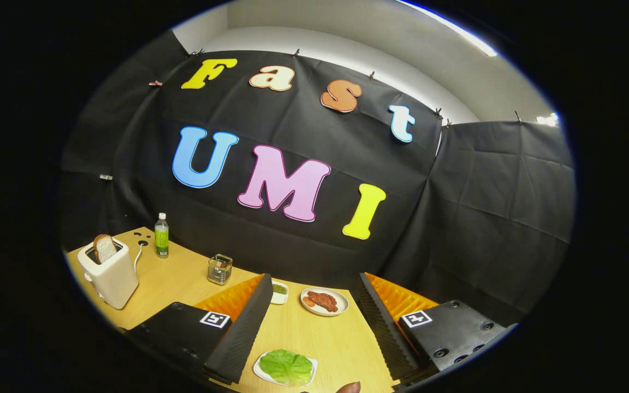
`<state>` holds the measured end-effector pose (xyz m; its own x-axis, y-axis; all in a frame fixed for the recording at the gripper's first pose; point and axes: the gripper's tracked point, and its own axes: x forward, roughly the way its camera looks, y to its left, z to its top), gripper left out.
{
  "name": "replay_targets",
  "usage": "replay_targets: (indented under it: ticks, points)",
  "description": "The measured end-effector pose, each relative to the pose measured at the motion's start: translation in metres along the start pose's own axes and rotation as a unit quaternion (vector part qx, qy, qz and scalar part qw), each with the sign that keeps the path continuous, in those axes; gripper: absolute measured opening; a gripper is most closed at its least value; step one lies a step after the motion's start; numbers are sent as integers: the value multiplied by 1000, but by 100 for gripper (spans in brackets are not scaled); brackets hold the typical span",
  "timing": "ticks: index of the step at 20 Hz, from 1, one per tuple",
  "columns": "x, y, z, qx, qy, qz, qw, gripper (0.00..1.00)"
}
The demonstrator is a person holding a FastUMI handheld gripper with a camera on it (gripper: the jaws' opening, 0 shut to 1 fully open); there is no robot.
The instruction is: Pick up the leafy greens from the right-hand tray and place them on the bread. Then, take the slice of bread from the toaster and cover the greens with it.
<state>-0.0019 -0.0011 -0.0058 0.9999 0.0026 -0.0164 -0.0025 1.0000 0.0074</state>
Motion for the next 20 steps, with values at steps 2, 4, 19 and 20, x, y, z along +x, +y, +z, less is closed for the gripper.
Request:
replay_targets:
  ticks: [2, 4, 19, 20]
  points:
    - [0, 1, 0, 1, 2, 0, 1000, 97]
    - [0, 1, 0, 1, 2, 1, 1000, 97]
    - [2, 39, -96, 10, 130, 110, 985, 97]
    - [3, 39, -110, 12, 144, 118, 982, 97]
